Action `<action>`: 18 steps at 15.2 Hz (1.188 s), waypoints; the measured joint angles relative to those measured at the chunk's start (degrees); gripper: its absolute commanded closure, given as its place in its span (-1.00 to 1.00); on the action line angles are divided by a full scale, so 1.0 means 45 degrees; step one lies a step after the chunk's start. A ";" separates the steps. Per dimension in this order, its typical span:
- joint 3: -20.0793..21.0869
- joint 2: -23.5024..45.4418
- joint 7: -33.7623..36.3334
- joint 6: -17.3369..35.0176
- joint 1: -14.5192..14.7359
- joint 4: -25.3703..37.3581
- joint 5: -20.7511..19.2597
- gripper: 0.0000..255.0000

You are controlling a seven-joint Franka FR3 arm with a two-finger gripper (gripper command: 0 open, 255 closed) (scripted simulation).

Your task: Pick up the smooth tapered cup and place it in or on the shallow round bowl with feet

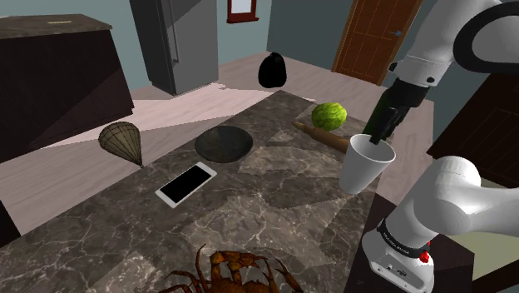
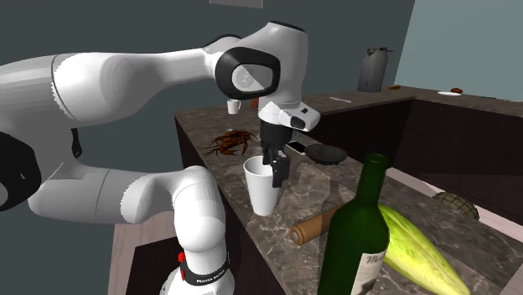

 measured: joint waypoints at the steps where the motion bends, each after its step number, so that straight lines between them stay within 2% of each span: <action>1: 0.0005 -0.0107 -0.0003 0.0112 -0.0009 -0.0226 0.0007 -1.00; 5: 0.0034 -0.0493 -0.0003 0.0516 -0.0047 -0.1026 0.0024 -1.00; 11: 0.0022 -0.0537 -0.0019 0.0625 -0.0059 -0.1179 0.0012 -1.00; 12: 0.0022 -0.0537 -0.0019 0.0625 -0.0059 -0.1179 0.0012 1.00; 18: 0.0021 -0.0537 -0.0019 0.0627 -0.0059 -0.1175 0.0009 1.00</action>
